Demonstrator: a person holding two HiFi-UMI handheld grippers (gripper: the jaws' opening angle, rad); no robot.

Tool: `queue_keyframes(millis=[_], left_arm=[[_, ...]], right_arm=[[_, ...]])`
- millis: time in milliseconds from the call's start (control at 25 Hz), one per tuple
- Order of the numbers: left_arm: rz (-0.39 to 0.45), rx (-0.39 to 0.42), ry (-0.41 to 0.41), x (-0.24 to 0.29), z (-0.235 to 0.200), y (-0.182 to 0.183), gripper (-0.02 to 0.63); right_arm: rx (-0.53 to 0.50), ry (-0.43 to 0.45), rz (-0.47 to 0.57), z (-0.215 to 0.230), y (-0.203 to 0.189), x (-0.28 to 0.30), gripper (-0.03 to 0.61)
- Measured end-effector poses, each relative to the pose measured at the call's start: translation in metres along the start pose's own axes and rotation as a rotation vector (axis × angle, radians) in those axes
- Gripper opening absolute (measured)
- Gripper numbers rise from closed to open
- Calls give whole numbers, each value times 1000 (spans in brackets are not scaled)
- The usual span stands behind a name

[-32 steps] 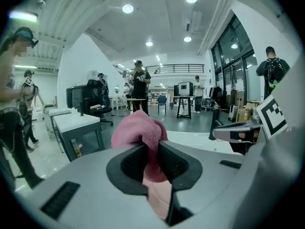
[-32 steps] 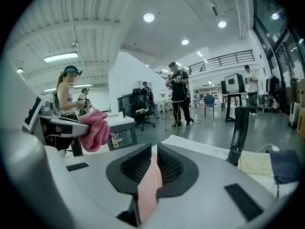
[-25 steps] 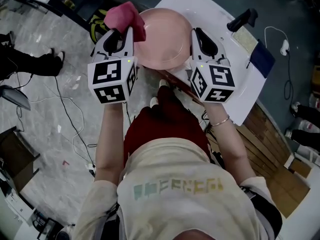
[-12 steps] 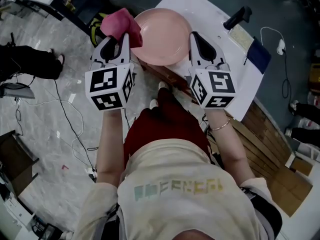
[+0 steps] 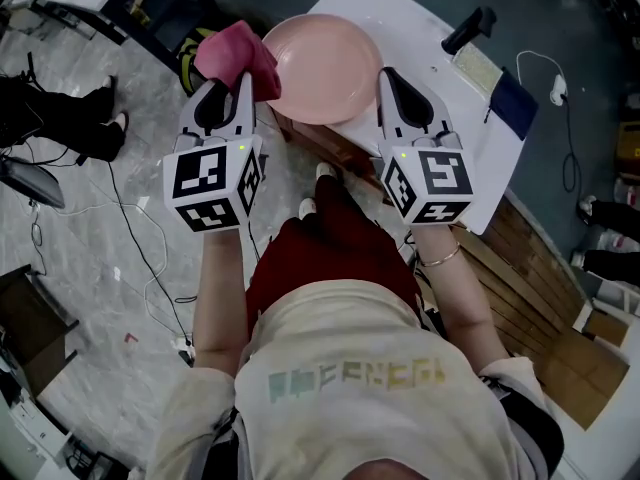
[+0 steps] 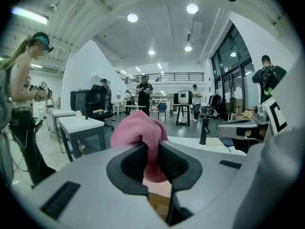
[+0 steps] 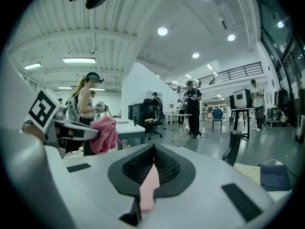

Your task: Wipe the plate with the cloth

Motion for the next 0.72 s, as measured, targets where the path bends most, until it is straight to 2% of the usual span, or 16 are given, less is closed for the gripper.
queue_keyframes(millis=[720], left_arm=[[-7, -22, 14, -25, 18, -1, 67]], right_arm=[[51, 34, 9, 9, 0, -24, 37]])
Point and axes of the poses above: the fingertips, and each gripper's own axes: x forward along the fingers, z to its right, y out of its top, the point moved 1 cm from there along -x, backward along the fingers, and after that the axes turned 7 degrees about z, right-handed, at the moved point
